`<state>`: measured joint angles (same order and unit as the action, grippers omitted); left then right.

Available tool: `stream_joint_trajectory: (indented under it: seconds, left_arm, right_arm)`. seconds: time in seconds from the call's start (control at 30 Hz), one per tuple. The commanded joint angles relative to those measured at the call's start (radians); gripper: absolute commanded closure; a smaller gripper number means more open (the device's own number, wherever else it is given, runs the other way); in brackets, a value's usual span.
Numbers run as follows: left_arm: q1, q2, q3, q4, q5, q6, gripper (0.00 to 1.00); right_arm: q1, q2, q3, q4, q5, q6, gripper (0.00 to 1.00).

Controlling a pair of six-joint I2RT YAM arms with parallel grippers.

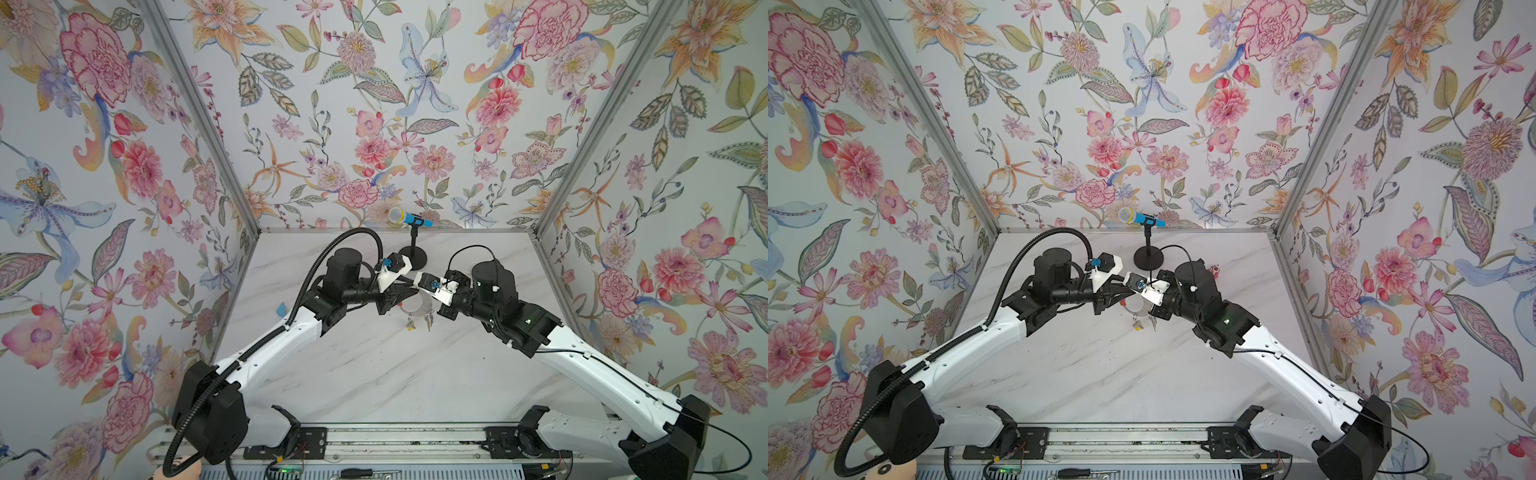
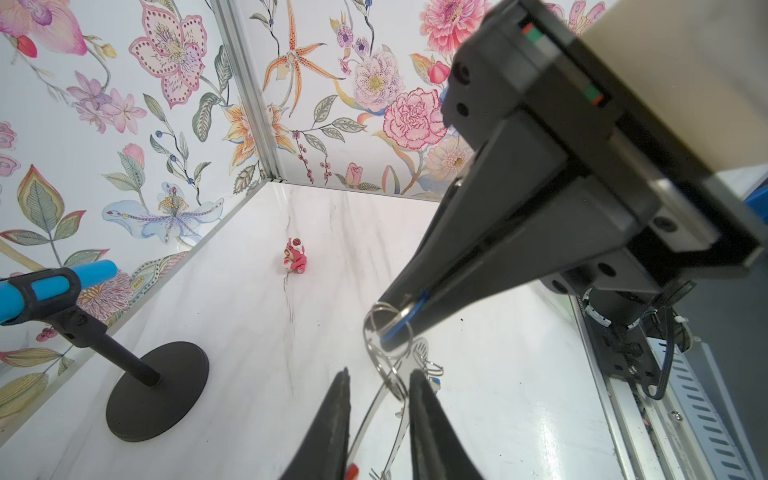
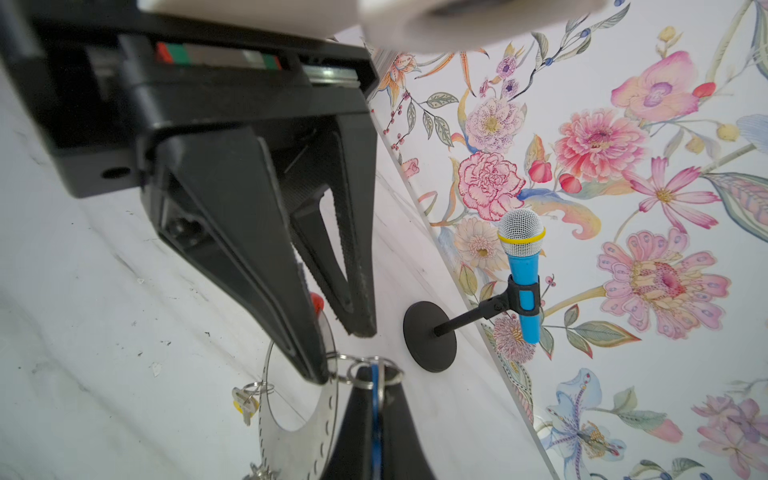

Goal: Remove the keys from the keyring

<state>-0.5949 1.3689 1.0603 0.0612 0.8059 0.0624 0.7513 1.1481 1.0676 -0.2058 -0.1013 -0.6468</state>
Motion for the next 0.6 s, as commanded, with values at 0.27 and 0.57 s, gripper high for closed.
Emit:
stream_joint_trajectory:
  seconds: [0.27,0.57]
  left_arm:
    - [0.003,-0.020,0.018,-0.026,-0.007,0.058,1.00]
    - [-0.004,0.007,0.108,-0.257,-0.106,0.259,1.00]
  right_arm:
    - [-0.006,-0.025,0.030,0.000,-0.006,0.010,1.00]
    - [-0.014,-0.036,0.053,-0.039,0.000,-0.003,1.00]
